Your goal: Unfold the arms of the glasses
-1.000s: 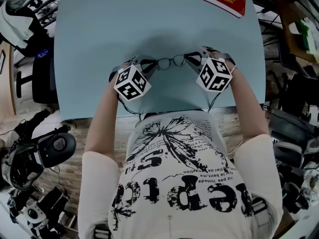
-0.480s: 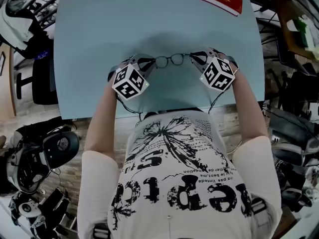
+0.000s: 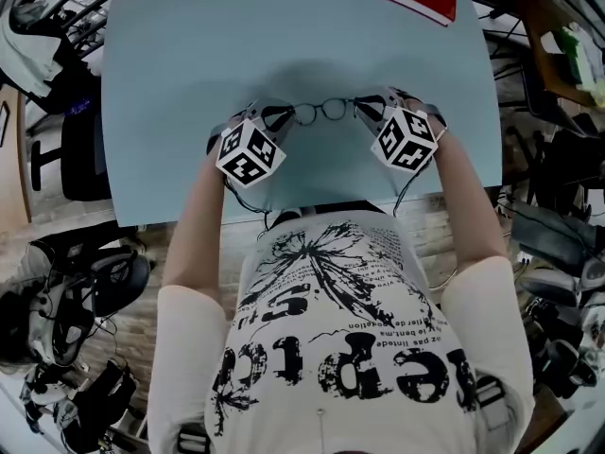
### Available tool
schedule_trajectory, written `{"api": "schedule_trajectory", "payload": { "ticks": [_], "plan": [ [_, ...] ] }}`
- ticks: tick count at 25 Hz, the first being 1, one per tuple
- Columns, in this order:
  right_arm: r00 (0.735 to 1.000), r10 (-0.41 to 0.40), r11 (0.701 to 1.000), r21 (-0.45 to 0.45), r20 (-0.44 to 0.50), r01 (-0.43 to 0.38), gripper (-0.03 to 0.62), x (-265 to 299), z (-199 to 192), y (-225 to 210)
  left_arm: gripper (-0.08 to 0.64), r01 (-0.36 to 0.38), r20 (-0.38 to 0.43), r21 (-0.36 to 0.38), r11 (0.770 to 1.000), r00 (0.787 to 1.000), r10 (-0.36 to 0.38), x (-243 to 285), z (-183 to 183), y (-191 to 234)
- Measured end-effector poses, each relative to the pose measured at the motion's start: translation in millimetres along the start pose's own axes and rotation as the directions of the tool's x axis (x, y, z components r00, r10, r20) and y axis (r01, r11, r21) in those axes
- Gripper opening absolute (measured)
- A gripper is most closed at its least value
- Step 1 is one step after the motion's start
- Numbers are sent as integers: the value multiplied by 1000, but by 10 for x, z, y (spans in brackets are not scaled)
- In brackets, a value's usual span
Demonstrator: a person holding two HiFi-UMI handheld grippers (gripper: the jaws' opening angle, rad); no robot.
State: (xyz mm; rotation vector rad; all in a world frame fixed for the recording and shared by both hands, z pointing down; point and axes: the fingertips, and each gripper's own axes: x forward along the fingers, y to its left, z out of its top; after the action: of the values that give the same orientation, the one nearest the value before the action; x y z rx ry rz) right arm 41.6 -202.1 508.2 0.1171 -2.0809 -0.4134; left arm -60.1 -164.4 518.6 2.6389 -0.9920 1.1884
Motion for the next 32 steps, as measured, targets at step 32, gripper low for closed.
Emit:
{"api": "schedule_trajectory", "payload": {
  "ticks": [32],
  "plan": [
    [822, -534, 700, 647, 195, 302, 12, -1058, 755, 677, 26, -228, 347, -311, 923, 876, 334, -1502, 247, -509]
  ]
}}
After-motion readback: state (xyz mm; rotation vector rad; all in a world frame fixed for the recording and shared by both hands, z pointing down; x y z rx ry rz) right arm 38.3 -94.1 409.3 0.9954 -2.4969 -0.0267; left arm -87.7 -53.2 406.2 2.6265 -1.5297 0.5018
